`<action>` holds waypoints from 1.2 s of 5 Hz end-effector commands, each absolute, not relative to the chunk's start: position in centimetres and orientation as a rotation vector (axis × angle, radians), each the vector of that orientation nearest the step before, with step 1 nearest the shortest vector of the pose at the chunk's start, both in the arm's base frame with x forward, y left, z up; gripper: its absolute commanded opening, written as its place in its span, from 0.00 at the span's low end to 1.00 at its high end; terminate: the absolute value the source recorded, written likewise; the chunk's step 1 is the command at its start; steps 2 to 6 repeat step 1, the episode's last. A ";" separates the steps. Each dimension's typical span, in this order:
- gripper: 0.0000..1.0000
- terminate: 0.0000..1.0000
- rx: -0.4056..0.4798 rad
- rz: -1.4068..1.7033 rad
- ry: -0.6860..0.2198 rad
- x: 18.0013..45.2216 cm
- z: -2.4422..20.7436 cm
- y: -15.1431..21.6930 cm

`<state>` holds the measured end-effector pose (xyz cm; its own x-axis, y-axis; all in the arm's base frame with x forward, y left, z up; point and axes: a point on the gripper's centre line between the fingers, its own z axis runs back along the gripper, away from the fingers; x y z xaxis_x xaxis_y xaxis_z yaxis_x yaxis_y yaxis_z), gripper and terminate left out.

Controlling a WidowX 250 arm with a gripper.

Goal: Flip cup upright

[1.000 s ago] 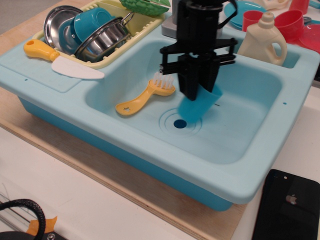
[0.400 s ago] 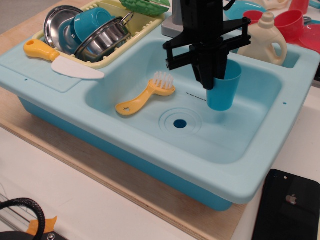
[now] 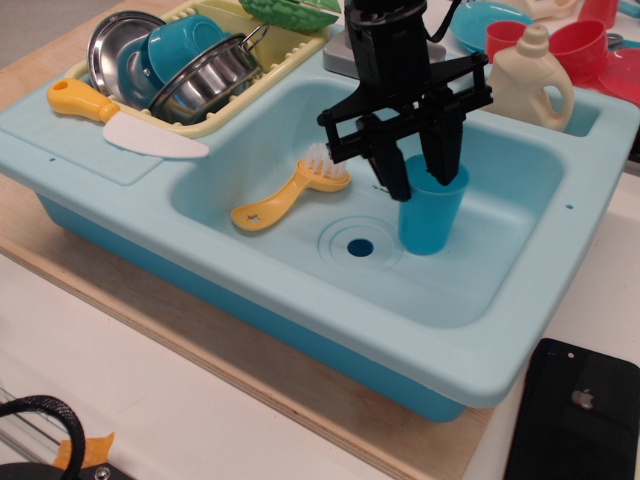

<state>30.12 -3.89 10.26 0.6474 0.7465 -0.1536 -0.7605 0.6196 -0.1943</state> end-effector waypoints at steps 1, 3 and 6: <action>1.00 1.00 -0.274 0.877 0.018 30.8 11.4 -3.5; 1.00 1.00 -0.274 0.877 0.018 30.8 11.4 -3.5; 1.00 1.00 -0.274 0.877 0.018 30.8 11.4 -3.5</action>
